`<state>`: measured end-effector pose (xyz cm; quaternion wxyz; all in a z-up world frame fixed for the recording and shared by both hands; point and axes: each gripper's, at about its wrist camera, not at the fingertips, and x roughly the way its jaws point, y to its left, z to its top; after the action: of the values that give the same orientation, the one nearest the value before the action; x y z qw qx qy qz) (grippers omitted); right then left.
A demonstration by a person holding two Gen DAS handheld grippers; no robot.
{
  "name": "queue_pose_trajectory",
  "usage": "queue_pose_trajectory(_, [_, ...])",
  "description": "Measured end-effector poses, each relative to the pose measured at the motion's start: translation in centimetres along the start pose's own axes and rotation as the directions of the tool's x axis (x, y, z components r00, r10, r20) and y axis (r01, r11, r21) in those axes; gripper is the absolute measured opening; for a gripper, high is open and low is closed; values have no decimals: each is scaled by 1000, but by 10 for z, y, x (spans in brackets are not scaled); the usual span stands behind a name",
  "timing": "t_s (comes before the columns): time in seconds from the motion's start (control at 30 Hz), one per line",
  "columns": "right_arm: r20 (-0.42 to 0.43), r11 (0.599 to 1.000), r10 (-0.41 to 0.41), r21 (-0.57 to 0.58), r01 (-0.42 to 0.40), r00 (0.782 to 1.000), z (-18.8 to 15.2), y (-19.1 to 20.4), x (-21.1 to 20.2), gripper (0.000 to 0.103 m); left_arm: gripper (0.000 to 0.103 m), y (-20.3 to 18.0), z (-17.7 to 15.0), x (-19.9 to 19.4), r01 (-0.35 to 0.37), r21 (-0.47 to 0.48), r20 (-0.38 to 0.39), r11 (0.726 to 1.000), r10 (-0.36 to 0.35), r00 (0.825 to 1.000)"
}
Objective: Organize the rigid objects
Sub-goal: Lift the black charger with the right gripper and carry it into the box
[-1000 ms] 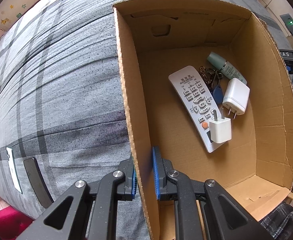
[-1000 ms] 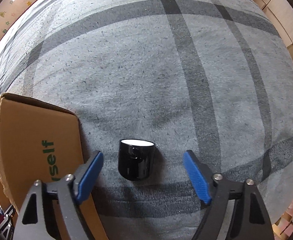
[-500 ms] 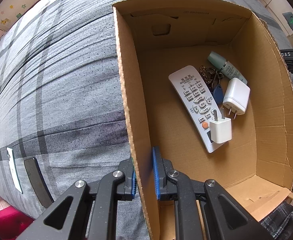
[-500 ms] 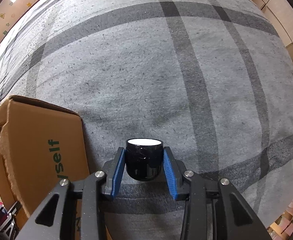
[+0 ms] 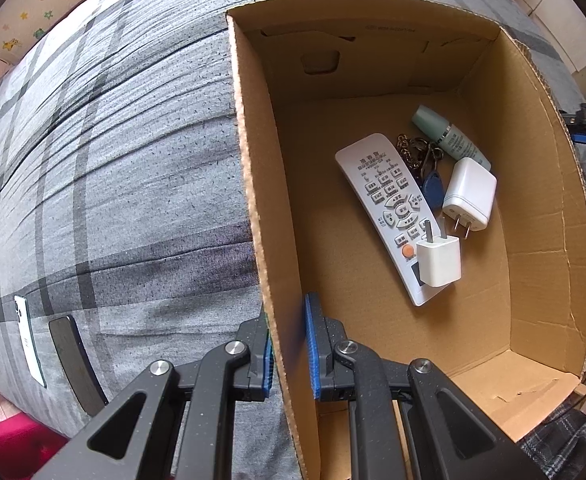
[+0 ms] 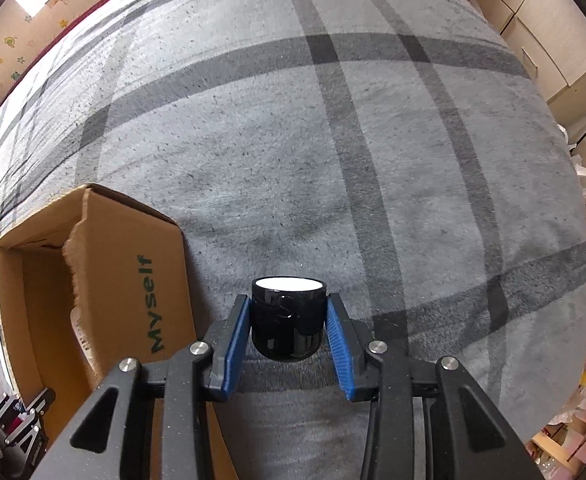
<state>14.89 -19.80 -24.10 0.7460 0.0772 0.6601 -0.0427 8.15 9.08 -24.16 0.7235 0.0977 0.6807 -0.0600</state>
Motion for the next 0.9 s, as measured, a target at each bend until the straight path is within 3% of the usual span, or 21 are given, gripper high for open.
queue_pose_trajectory(0.9, [115, 997, -7, -79, 16, 993, -19, 23, -95, 40, 14, -5, -2, -7, 0, 28, 21, 1000, 0, 1000])
